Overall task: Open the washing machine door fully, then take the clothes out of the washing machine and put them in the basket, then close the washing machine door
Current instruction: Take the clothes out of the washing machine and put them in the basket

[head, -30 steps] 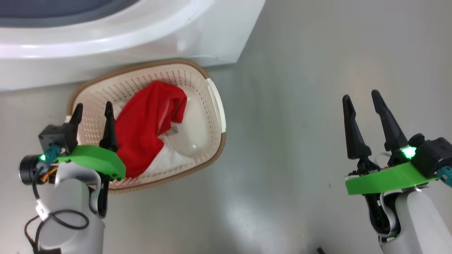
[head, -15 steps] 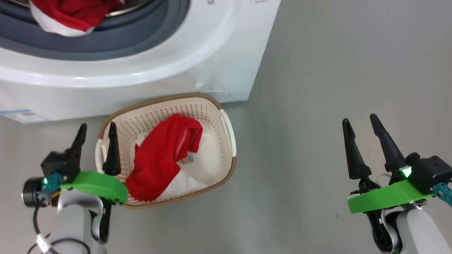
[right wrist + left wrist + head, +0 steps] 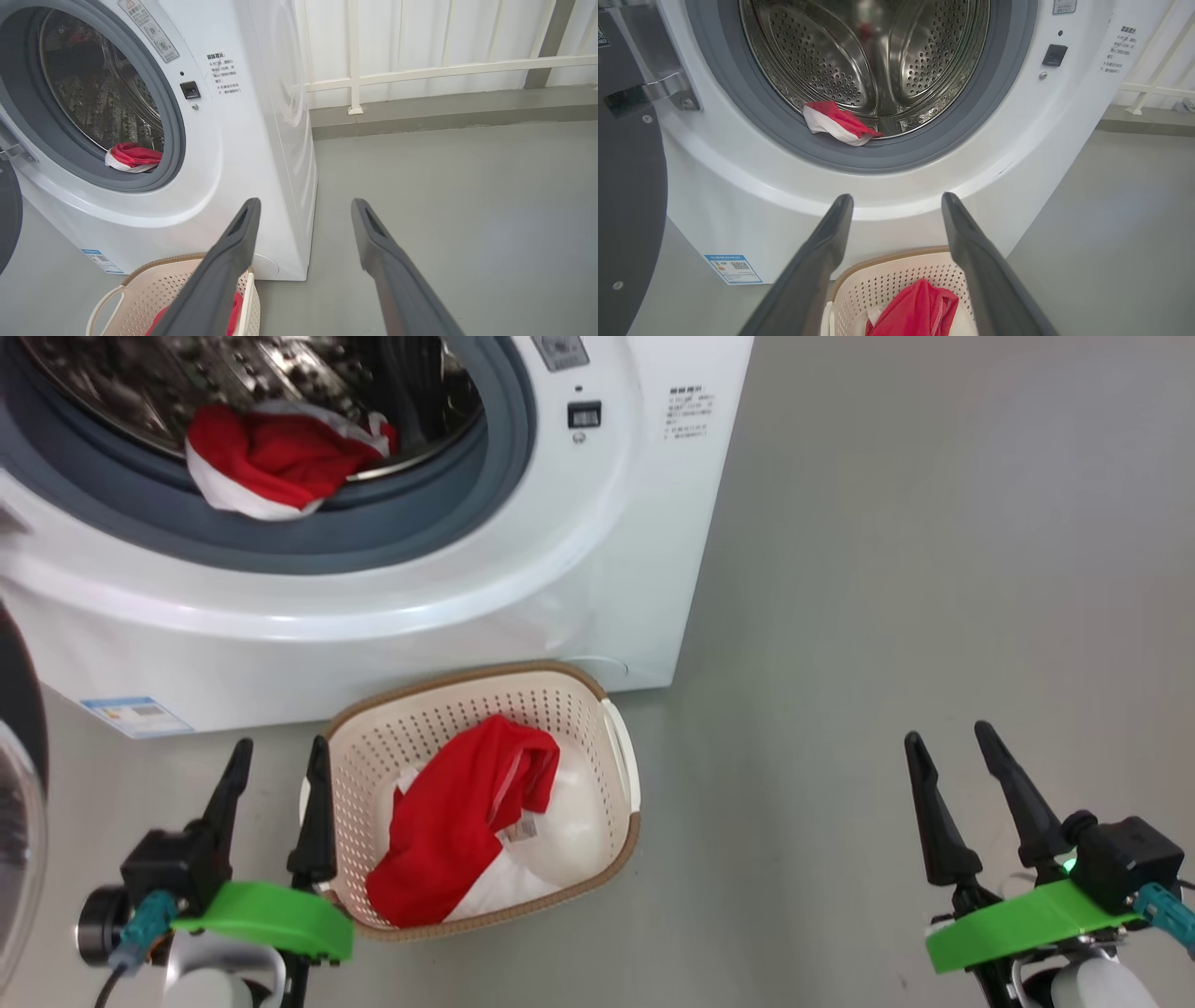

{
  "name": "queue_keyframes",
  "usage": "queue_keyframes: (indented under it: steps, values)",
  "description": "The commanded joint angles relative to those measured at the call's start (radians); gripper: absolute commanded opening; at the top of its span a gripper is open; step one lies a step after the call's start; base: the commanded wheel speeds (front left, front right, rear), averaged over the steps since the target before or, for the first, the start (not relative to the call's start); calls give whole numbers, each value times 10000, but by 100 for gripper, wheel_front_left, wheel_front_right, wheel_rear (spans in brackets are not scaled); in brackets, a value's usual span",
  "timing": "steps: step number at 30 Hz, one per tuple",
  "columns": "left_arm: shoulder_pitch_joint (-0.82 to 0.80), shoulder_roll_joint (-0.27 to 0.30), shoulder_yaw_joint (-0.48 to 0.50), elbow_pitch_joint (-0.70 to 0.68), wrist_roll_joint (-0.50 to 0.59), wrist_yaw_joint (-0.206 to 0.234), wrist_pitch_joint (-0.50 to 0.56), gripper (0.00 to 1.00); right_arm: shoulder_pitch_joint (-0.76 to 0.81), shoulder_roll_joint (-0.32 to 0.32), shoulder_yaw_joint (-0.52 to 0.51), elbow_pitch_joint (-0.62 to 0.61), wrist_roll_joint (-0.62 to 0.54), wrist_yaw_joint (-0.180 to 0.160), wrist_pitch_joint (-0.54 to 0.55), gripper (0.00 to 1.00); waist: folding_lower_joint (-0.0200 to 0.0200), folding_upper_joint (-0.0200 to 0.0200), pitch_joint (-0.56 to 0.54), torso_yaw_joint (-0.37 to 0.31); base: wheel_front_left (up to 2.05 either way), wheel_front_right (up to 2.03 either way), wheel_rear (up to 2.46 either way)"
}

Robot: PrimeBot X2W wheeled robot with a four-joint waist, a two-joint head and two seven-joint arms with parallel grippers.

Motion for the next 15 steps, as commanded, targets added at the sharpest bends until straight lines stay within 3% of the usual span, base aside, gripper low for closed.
queue_keyframes:
  steps: [1,15]
  values:
    - [237,230,243,-422,-47,-22,-51,100,128,-160,174,-195,-54,73,-65,100,0,0,-331,89,0,0,0]
    - [1935,230,243,-1873,-144,163,-51,100,1025,-241,217,-158,-32,73,-65,100,0,0,-1264,95,0,0,0]
